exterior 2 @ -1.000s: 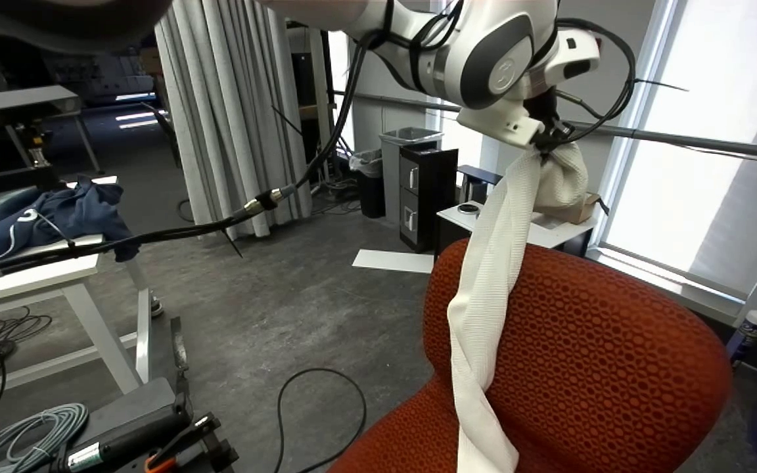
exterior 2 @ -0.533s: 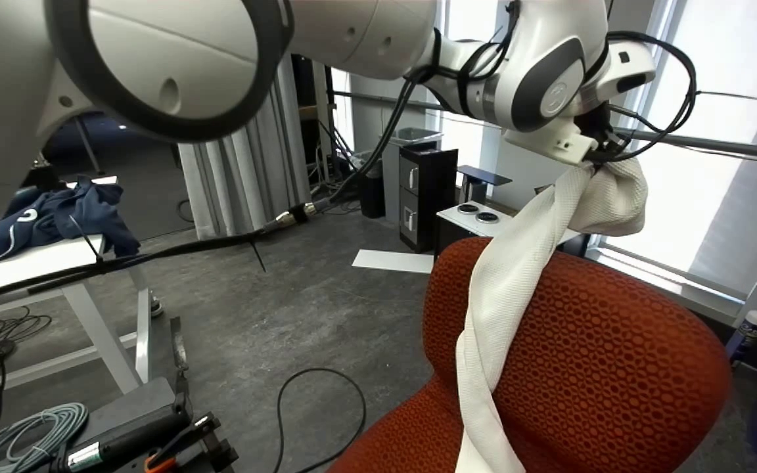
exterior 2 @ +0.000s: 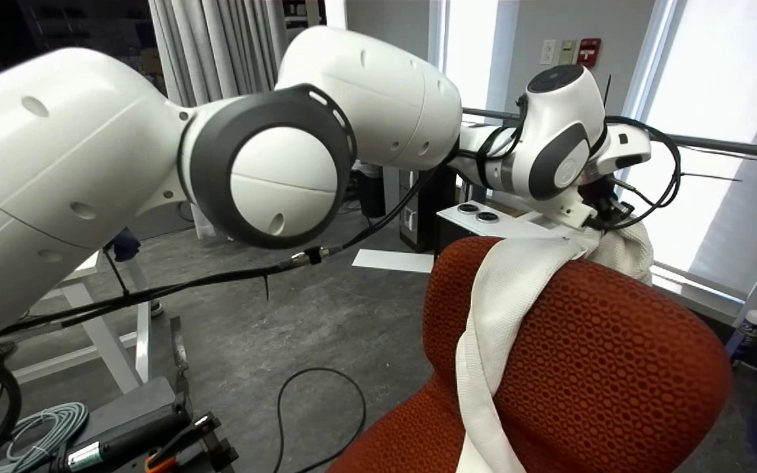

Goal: Pick up the white cloth from the sitting base of the chair and put it on the chair back.

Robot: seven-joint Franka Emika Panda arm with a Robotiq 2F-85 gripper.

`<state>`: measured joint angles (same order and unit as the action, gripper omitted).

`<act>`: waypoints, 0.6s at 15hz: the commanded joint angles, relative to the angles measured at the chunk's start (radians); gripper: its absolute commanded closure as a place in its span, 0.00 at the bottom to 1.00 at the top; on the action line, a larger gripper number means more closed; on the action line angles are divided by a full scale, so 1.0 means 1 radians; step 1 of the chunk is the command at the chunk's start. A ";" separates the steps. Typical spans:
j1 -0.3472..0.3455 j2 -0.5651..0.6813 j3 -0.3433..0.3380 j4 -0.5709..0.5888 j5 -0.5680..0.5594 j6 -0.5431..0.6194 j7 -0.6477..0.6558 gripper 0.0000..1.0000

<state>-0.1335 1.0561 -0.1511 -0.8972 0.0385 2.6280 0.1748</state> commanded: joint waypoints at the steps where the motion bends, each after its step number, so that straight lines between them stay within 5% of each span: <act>1: 0.000 0.018 -0.003 0.021 0.000 -0.002 0.005 1.00; 9: 0.000 0.035 -0.004 0.064 0.000 -0.020 0.006 1.00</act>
<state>-0.1332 1.0910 -0.1550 -0.8330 0.0383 2.6085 0.1810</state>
